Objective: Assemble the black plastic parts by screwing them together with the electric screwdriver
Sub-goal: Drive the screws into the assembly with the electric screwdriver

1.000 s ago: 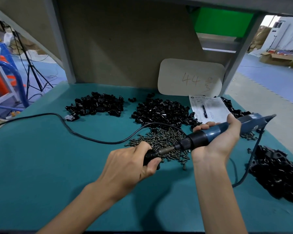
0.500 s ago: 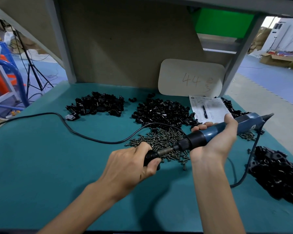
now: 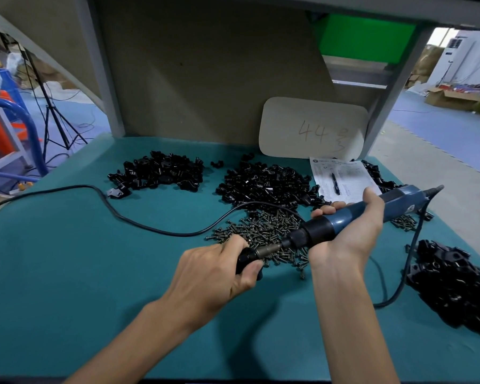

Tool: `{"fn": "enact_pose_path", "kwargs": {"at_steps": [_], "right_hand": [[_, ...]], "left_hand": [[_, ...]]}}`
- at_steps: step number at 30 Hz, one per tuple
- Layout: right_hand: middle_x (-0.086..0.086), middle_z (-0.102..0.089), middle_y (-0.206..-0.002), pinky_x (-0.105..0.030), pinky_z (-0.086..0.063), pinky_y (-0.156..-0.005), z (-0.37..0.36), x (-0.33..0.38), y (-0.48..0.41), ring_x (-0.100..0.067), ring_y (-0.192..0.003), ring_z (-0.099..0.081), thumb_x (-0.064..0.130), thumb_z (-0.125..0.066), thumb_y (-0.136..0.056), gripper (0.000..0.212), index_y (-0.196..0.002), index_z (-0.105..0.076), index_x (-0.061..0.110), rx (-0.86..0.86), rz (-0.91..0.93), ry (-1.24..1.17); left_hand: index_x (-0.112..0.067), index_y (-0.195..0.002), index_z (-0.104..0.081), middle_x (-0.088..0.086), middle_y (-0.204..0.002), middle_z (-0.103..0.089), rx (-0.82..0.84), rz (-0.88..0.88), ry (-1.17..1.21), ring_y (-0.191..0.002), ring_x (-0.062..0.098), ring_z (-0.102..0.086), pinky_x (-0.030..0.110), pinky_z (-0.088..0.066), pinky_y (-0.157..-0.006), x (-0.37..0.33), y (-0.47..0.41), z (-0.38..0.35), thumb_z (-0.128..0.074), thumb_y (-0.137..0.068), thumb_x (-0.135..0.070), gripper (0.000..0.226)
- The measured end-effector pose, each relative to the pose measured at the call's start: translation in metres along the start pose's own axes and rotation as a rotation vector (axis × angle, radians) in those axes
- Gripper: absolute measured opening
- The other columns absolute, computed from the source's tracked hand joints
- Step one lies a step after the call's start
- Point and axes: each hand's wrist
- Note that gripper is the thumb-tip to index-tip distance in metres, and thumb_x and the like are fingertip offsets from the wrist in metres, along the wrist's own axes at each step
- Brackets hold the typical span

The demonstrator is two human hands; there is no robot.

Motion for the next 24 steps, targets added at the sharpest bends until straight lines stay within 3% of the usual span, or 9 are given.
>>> {"fn": "enact_pose_path", "kwargs": {"at_steps": [7,13,15,18,22,24], "right_hand": [[0.001,-0.052,-0.069,-0.025,-0.046,-0.050,0.003,-0.004,-0.002,-0.014,-0.050,-0.048,0.034,-0.072,-0.090,0.036,-0.111,-0.049,0.016,-0.017,-0.006,0.007],[0.002,-0.052,-0.068,-0.026,-0.048,-0.051,0.002,-0.003,-0.004,-0.014,-0.051,-0.049,0.035,-0.073,-0.090,0.035,-0.106,-0.049,0.016,0.018,-0.007,0.028],[0.003,-0.052,-0.067,-0.024,-0.047,-0.050,0.002,-0.001,-0.007,-0.013,-0.050,-0.049,0.041,-0.072,-0.090,0.035,-0.096,-0.049,0.016,0.081,-0.014,0.012],[0.003,-0.052,-0.067,-0.023,-0.046,-0.049,0.003,0.002,-0.013,-0.012,-0.050,-0.048,0.048,-0.069,-0.091,0.038,-0.090,-0.047,0.017,0.177,0.008,-0.038],[-0.001,-0.054,-0.075,-0.029,-0.051,-0.054,0.014,0.010,-0.038,-0.014,-0.056,-0.053,0.039,-0.069,-0.092,0.037,-0.108,-0.046,0.014,0.148,0.092,0.088],[-0.006,-0.057,-0.092,-0.034,-0.058,-0.058,0.027,0.019,-0.062,-0.017,-0.063,-0.060,0.022,-0.068,-0.093,0.037,-0.119,-0.042,0.016,0.092,0.105,0.355]], "left_hand": [[-0.028,-0.103,-0.056,-0.008,-0.069,-0.062,0.082,0.097,0.016,-0.066,0.018,-0.057,0.036,-0.044,-0.066,0.002,0.008,-0.009,-0.005,-0.083,-0.072,0.070],[-0.030,-0.100,-0.056,-0.010,-0.060,-0.054,0.119,0.120,0.045,-0.066,0.019,-0.055,0.037,-0.043,-0.066,0.004,0.010,-0.010,-0.005,-0.084,-0.074,0.069],[-0.031,-0.091,-0.054,-0.007,-0.059,-0.054,0.186,0.186,0.221,-0.060,0.014,-0.051,0.038,-0.042,-0.064,0.002,0.008,-0.009,-0.012,-0.084,-0.075,0.061],[-0.018,-0.081,-0.056,0.005,-0.071,-0.059,0.343,0.298,0.747,-0.063,0.011,-0.046,0.039,-0.043,-0.063,-0.004,-0.003,-0.006,-0.031,-0.087,-0.071,0.059],[-0.030,-0.068,-0.059,-0.002,-0.066,-0.049,0.574,0.412,0.963,-0.050,0.007,-0.036,0.018,-0.030,-0.046,0.009,-0.001,0.004,-0.040,-0.088,-0.064,0.044],[-0.028,-0.074,-0.056,-0.011,-0.058,-0.043,0.540,0.453,0.984,-0.047,0.004,-0.031,0.016,-0.027,-0.045,0.017,0.005,0.003,-0.041,-0.094,-0.062,0.041]]}}
Point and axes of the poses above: each hand's wrist, its own y-axis away from the middle knuckle, its own z-axis out of the back of the hand, x = y × z
